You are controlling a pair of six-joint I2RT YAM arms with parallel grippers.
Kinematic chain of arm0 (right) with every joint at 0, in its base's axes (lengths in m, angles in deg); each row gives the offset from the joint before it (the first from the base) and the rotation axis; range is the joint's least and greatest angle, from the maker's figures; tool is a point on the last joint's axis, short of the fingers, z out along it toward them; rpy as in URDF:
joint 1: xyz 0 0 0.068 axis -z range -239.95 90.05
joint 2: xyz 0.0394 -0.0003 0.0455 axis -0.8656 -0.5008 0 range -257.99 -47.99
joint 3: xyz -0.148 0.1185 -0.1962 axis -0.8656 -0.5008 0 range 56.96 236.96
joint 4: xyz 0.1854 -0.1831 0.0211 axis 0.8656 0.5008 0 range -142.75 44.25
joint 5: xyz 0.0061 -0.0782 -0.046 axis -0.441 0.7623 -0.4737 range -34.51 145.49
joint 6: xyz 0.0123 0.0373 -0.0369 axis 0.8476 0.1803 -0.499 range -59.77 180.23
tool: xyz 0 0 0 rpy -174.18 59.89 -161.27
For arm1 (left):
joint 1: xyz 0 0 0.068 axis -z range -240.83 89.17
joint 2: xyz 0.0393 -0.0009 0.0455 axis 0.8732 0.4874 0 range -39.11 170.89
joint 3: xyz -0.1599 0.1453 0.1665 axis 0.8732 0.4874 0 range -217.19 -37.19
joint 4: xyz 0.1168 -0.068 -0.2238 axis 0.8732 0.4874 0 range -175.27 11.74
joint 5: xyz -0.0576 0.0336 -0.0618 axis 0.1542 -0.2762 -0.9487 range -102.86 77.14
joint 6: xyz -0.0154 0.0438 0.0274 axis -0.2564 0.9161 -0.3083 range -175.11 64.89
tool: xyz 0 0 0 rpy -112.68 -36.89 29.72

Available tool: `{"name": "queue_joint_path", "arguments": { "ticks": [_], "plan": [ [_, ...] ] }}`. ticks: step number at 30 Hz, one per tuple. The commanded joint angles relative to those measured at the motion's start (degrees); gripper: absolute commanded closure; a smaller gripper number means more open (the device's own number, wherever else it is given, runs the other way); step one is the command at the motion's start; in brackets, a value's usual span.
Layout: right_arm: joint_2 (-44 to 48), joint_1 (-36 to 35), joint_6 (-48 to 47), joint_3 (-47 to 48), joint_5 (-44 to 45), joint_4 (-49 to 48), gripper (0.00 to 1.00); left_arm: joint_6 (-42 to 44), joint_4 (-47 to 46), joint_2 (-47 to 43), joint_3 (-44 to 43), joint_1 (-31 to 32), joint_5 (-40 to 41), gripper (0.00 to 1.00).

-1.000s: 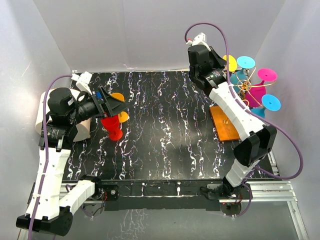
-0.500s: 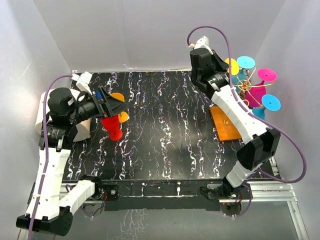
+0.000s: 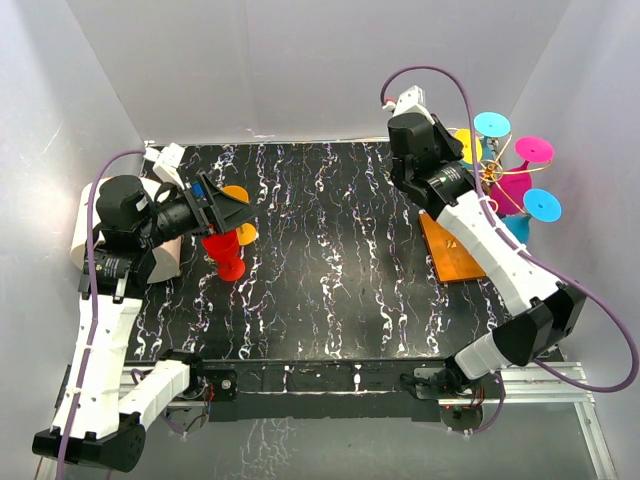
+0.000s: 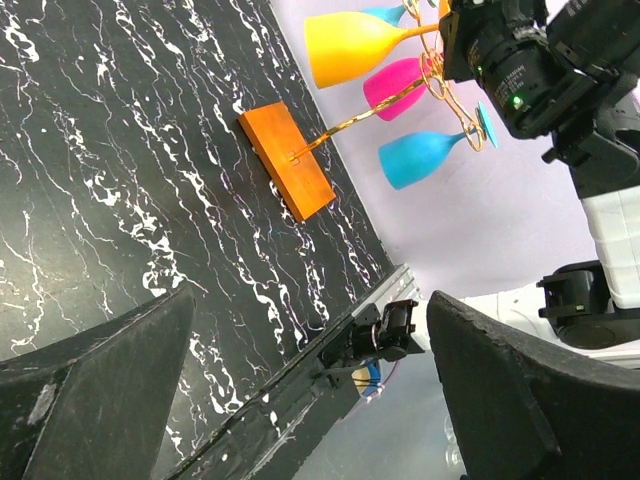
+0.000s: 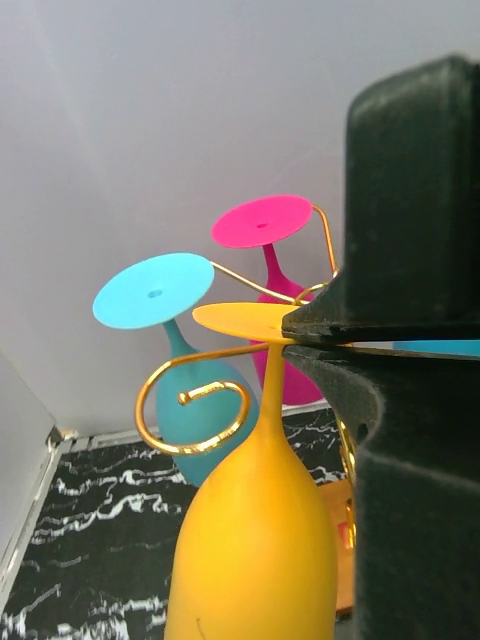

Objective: Take the wine glass off the wine glass rack

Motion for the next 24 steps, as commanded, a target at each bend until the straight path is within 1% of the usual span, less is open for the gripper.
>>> {"name": "queue_joint_path", "arguments": {
  "ticks": [1, 5, 10, 15, 18, 19, 24],
  "plan": [
    [3.85, -2.4, 4.34, 0.39, -3.75, 1.09, 1.0, -1.73, -2.83, -0.08, 1.23, 0.26, -1.84, 0.01],
    [2.6, -3.92, 7.09, 3.04, -8.37, 2.62, 1.0, -4.5, -5.75, -0.07, 2.88, 0.27, -2.76, 0.01],
    [-1.35, -8.16, 9.96, 7.65, -8.81, 4.47, 1.0, -6.48, -6.59, -0.56, 4.31, 0.25, -2.65, 0.01],
    [-2.04, -10.41, 17.1, 12.82, -13.71, 7.2, 1.0, -8.39, -7.38, -0.61, 5.53, 0.23, -2.78, 0.01],
    [-0.41, -10.48, 26.1, 14.79, -19.23, 8.29, 1.0, -10.34, -9.4, -0.42, 5.99, 0.27, -3.05, 0.01],
    [0.48, -10.44, 28.93, 14.89, -22.42, 8.45, 1.0, -11.34, -10.68, -0.38, 6.44, 0.27, -3.25, 0.01],
    [5.24, -10.4, 40.61, 10.69, -37.23, 5.68, 1.0, -19.71, -23.04, -1.79, 10.02, 0.33, -3.94, 0.01]
  ]
}}
